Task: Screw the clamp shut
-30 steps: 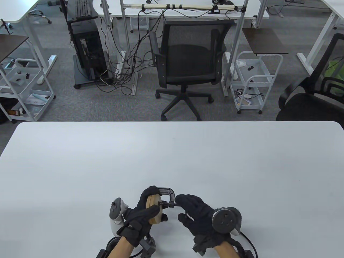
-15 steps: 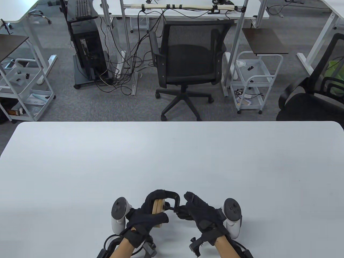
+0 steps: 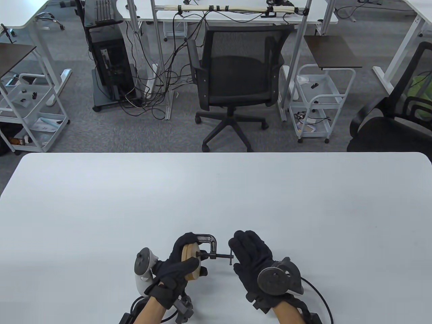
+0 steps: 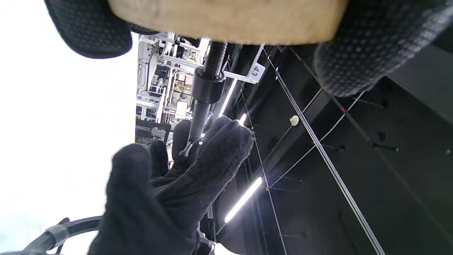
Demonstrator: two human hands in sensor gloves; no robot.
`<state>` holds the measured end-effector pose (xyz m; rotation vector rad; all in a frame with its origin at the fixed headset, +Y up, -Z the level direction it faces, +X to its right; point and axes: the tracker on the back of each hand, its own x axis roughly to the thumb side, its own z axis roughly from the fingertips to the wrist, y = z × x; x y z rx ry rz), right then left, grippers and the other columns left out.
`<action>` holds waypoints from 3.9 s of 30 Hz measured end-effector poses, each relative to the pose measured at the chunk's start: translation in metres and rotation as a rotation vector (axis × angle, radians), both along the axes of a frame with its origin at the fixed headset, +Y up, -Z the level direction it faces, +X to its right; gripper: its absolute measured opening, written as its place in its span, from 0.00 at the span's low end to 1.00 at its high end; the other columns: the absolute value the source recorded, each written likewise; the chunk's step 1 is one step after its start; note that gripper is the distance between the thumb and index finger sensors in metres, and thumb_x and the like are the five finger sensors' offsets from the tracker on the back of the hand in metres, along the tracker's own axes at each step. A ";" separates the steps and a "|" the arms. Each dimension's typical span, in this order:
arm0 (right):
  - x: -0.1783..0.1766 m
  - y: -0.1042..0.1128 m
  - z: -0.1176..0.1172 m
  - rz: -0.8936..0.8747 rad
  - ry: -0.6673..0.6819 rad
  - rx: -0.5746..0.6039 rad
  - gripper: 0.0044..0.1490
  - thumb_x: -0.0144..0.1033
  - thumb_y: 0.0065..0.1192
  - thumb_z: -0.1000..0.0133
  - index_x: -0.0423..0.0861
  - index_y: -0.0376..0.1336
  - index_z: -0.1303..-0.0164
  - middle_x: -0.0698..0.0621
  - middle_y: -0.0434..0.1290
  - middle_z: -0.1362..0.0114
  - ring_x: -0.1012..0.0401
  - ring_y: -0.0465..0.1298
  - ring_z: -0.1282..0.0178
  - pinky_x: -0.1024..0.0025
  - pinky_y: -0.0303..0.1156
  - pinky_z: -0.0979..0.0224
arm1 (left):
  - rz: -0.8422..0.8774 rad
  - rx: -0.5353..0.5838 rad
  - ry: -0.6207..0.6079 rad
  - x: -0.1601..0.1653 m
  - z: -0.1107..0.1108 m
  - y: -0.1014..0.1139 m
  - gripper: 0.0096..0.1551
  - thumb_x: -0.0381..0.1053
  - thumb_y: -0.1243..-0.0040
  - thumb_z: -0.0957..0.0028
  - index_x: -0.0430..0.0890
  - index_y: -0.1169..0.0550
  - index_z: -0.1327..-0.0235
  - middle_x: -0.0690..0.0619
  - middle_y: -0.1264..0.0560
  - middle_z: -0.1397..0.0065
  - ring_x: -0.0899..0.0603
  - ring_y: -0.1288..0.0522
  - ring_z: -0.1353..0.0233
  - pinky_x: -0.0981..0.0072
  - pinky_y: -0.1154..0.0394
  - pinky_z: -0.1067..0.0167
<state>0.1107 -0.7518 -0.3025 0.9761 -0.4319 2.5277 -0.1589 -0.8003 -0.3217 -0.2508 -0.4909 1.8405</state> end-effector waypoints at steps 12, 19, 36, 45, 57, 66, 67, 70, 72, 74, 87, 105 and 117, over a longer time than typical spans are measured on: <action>0.012 -0.009 -0.008 -0.504 -0.018 -0.324 0.40 0.55 0.62 0.46 0.43 0.67 0.29 0.40 0.72 0.26 0.37 0.68 0.28 0.30 0.62 0.34 | -0.074 0.032 0.003 0.007 0.001 0.000 0.54 0.69 0.26 0.48 0.55 0.44 0.17 0.51 0.51 0.11 0.22 0.43 0.23 0.33 0.25 0.41; 0.017 -0.028 -0.017 -0.817 -0.009 -0.683 0.43 0.52 0.61 0.44 0.37 0.59 0.25 0.40 0.83 0.45 0.47 0.86 0.58 0.47 0.79 0.52 | -0.143 0.083 -0.007 0.011 0.003 0.006 0.55 0.69 0.26 0.48 0.55 0.44 0.17 0.51 0.51 0.11 0.22 0.43 0.23 0.33 0.25 0.41; 0.013 -0.004 -0.009 -0.310 0.096 -0.204 0.50 0.27 0.65 0.48 0.54 0.45 0.18 0.51 0.45 0.13 0.37 0.60 0.23 0.32 0.60 0.31 | -0.008 -0.002 -0.001 0.005 0.003 0.005 0.56 0.70 0.27 0.47 0.57 0.48 0.17 0.50 0.52 0.12 0.22 0.43 0.23 0.33 0.25 0.41; 0.001 0.012 0.010 -0.244 0.077 0.065 0.38 0.51 0.67 0.49 0.52 0.64 0.27 0.48 0.69 0.22 0.41 0.65 0.24 0.35 0.64 0.32 | -0.027 -0.005 -0.001 0.003 0.002 0.004 0.56 0.70 0.27 0.46 0.57 0.48 0.17 0.49 0.52 0.12 0.22 0.44 0.23 0.33 0.25 0.41; 0.023 -0.009 -0.012 -0.824 -0.008 -0.501 0.38 0.46 0.68 0.47 0.35 0.66 0.33 0.46 0.86 0.54 0.46 0.82 0.50 0.48 0.75 0.48 | -0.169 0.117 -0.051 0.017 0.007 0.014 0.56 0.69 0.26 0.48 0.58 0.47 0.17 0.50 0.51 0.12 0.22 0.43 0.23 0.33 0.25 0.41; 0.026 -0.019 -0.015 -0.931 -0.042 -0.628 0.40 0.44 0.65 0.45 0.31 0.62 0.31 0.45 0.86 0.53 0.45 0.82 0.50 0.47 0.75 0.47 | -0.166 0.111 -0.047 0.017 0.007 0.011 0.56 0.69 0.26 0.48 0.58 0.47 0.17 0.50 0.51 0.12 0.22 0.43 0.23 0.33 0.26 0.41; 0.026 -0.018 -0.014 -0.932 -0.049 -0.596 0.41 0.46 0.63 0.44 0.32 0.61 0.29 0.43 0.84 0.48 0.43 0.79 0.45 0.44 0.72 0.45 | -0.157 0.105 -0.041 0.016 0.006 0.011 0.56 0.69 0.26 0.48 0.58 0.47 0.17 0.49 0.51 0.12 0.22 0.43 0.23 0.33 0.26 0.41; 0.028 -0.006 -0.011 -0.833 -0.031 -0.424 0.40 0.42 0.60 0.44 0.38 0.56 0.24 0.38 0.74 0.32 0.37 0.69 0.32 0.38 0.67 0.38 | -0.116 0.063 -0.017 0.011 0.004 0.008 0.56 0.69 0.27 0.47 0.57 0.47 0.17 0.49 0.51 0.12 0.22 0.44 0.23 0.33 0.26 0.41; 0.025 0.001 -0.009 -0.681 -0.002 -0.307 0.39 0.35 0.61 0.45 0.44 0.55 0.21 0.39 0.65 0.22 0.35 0.63 0.27 0.35 0.63 0.35 | -0.085 0.038 -0.009 0.008 0.004 0.007 0.56 0.69 0.27 0.47 0.58 0.48 0.17 0.49 0.52 0.12 0.22 0.44 0.23 0.33 0.26 0.41; 0.021 0.006 -0.006 -0.504 0.013 -0.195 0.44 0.32 0.64 0.46 0.49 0.51 0.19 0.45 0.56 0.16 0.34 0.56 0.23 0.32 0.58 0.32 | -0.069 0.027 -0.005 0.007 0.003 0.006 0.56 0.70 0.27 0.46 0.58 0.48 0.17 0.49 0.52 0.12 0.21 0.44 0.23 0.33 0.26 0.41; -0.003 0.014 0.014 -0.125 0.064 0.070 0.38 0.52 0.62 0.44 0.52 0.60 0.23 0.49 0.65 0.19 0.41 0.65 0.24 0.33 0.62 0.31 | -0.051 -0.011 -0.016 0.008 0.004 0.002 0.56 0.69 0.27 0.46 0.58 0.48 0.17 0.48 0.53 0.12 0.21 0.44 0.23 0.33 0.26 0.41; 0.013 0.008 -0.001 -0.473 0.050 -0.198 0.43 0.55 0.58 0.48 0.37 0.66 0.32 0.43 0.85 0.45 0.45 0.83 0.45 0.42 0.73 0.41 | -0.164 0.063 -0.053 0.019 0.004 0.005 0.55 0.69 0.27 0.47 0.58 0.47 0.17 0.47 0.51 0.12 0.21 0.43 0.23 0.33 0.26 0.41; 0.019 -0.024 -0.017 -0.995 0.041 -0.730 0.43 0.52 0.63 0.47 0.28 0.67 0.38 0.41 0.89 0.69 0.50 0.88 0.67 0.49 0.79 0.52 | -0.204 0.175 -0.096 0.026 0.010 0.013 0.55 0.70 0.27 0.48 0.62 0.48 0.17 0.48 0.53 0.11 0.23 0.45 0.21 0.34 0.28 0.38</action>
